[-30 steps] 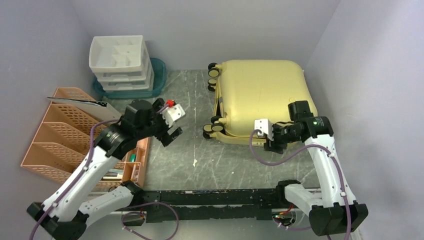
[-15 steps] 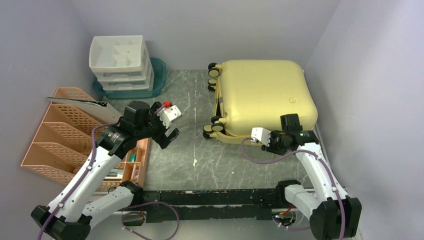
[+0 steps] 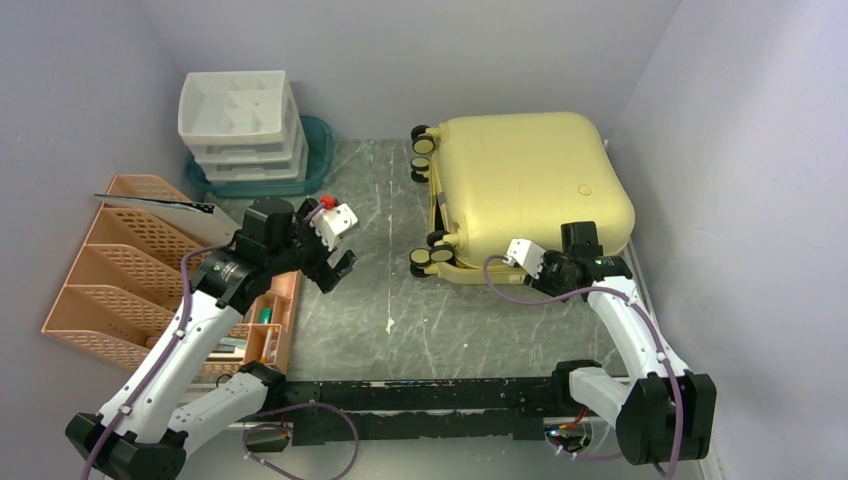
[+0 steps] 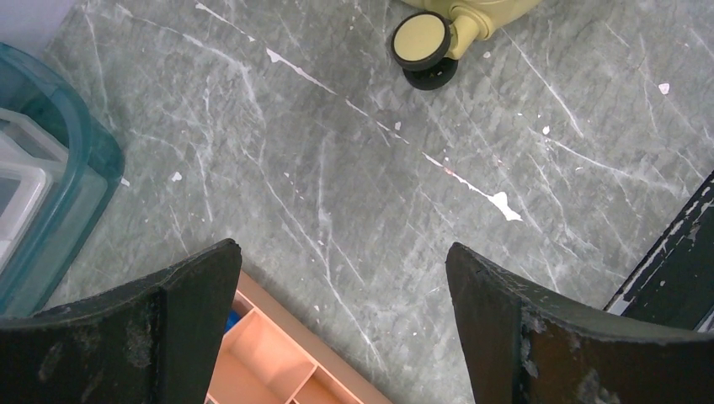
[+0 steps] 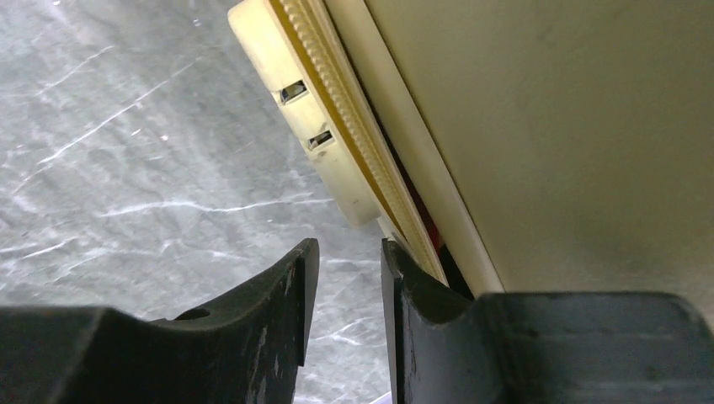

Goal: Open, take out, and arrange the luggage
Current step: Adjust the luggage at the center of the board.

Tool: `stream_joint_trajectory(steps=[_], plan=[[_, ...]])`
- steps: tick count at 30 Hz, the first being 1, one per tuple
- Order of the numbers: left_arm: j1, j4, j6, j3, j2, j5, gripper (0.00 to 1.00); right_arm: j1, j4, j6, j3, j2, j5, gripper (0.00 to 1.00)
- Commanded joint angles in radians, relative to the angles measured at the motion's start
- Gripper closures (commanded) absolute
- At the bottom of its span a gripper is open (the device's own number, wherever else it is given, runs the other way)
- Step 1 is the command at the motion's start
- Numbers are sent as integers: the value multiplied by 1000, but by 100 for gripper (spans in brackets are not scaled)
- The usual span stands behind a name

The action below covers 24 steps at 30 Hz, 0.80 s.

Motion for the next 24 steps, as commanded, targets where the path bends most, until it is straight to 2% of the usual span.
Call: stream_joint_trajectory(steps=[1,6,10,14,16,24], plan=[[3,44,-3,33,9,31,4,-4,345,46,71,43,-3,62],[-8,41,15,145,112,-9,3,-4,329,94,124,74,-62,62],[-14,31,20,211,159,-43,3,-3,165,29,173,57,-223,59],[-15,106,-2,118,108,-81,3,1,-3,-31,217,20,-386,48],[-14,162,-11,53,65,-128,3,2,-19,8,245,4,-434,44],[-14,457,-63,-144,-16,-331,4,4,185,372,301,-79,-514,29]])
